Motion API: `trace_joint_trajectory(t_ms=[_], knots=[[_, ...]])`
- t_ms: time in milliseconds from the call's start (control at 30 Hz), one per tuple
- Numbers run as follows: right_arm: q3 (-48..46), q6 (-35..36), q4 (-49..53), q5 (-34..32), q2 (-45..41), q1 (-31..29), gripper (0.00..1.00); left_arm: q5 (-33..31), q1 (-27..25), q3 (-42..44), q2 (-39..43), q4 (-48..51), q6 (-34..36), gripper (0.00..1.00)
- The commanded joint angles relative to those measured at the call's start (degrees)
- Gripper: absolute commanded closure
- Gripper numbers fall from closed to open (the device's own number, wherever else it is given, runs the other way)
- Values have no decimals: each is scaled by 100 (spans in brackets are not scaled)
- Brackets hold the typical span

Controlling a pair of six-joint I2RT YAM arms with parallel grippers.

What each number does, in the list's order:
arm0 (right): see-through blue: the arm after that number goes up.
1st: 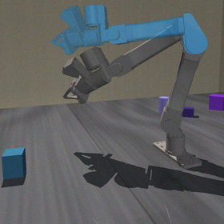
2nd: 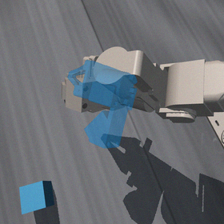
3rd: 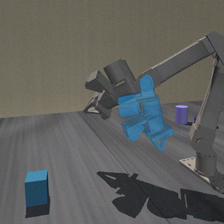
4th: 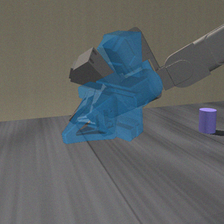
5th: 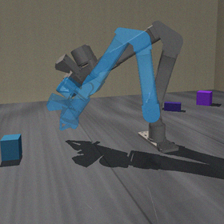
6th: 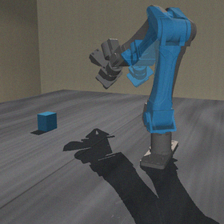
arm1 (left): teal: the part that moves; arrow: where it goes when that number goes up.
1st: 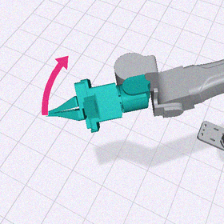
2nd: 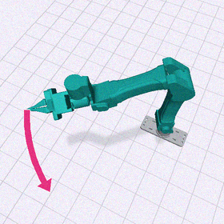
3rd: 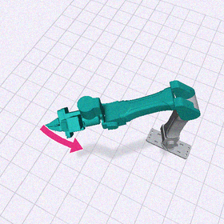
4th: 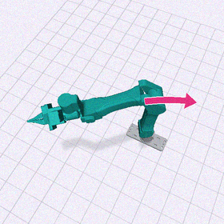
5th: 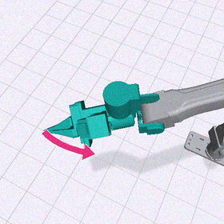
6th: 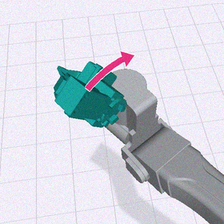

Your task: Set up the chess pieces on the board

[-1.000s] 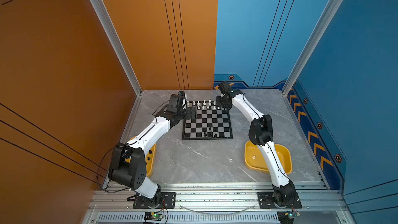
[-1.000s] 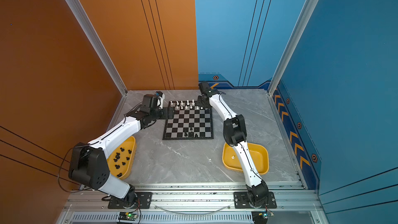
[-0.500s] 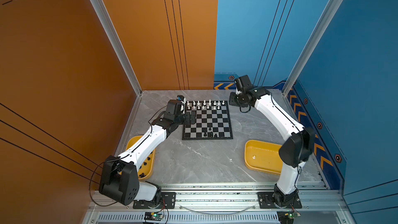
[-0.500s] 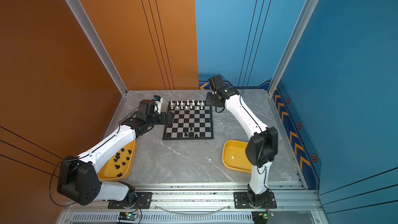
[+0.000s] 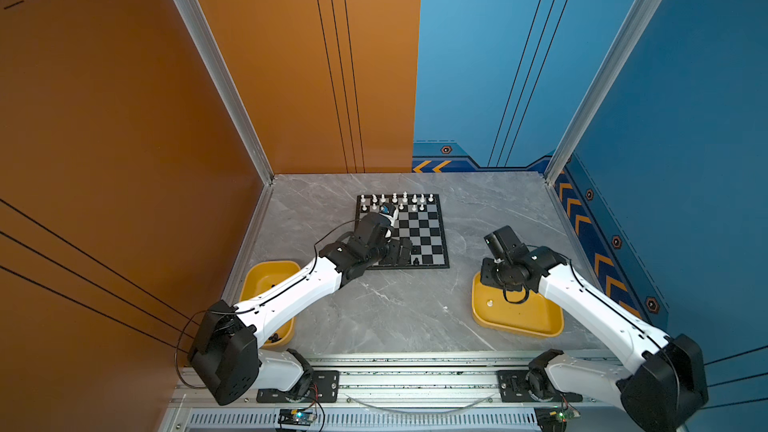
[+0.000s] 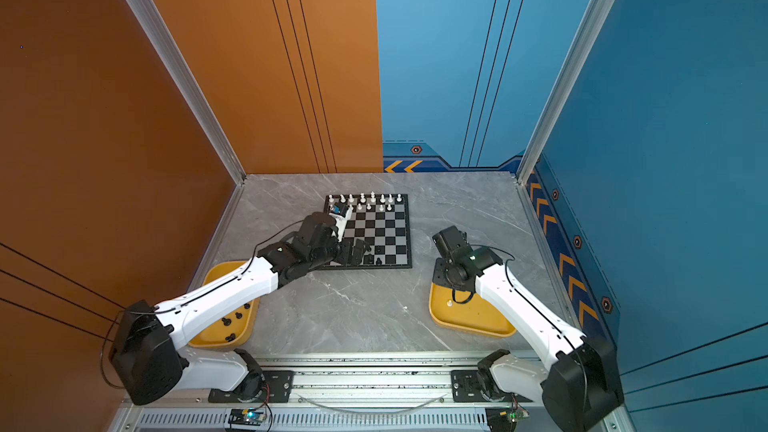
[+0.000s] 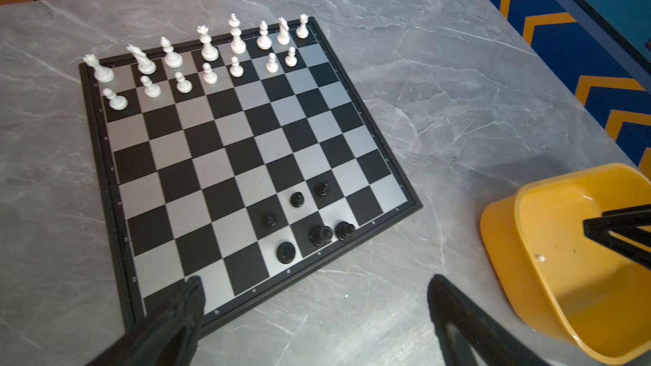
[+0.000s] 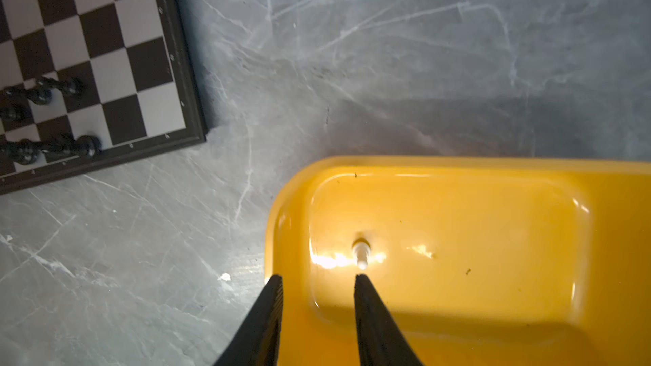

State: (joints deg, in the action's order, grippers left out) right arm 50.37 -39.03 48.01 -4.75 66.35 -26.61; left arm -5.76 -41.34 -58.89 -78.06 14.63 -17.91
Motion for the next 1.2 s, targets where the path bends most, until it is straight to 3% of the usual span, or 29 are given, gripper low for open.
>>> trace_joint_trajectory(t_ms=[0,200,367,500,800,1167], knots=[[-381,-308,37,-49,-302,-12,64,-668,-421,-184,56,354,-199,0],[-723,-182,-41,152,-249,55,64,-1381,-1041,-52,440,709,-583,0],[-993,-44,-178,243,-196,235,67,-1637,-1258,285,748,894,-704,0],[-1210,-13,-375,347,-82,349,70,-1611,-1140,473,839,688,-486,1],[-1204,-207,-678,475,369,376,70,-588,-253,29,216,452,-103,1],[-1040,-118,-846,423,850,367,71,-360,-56,53,54,369,-124,0]])
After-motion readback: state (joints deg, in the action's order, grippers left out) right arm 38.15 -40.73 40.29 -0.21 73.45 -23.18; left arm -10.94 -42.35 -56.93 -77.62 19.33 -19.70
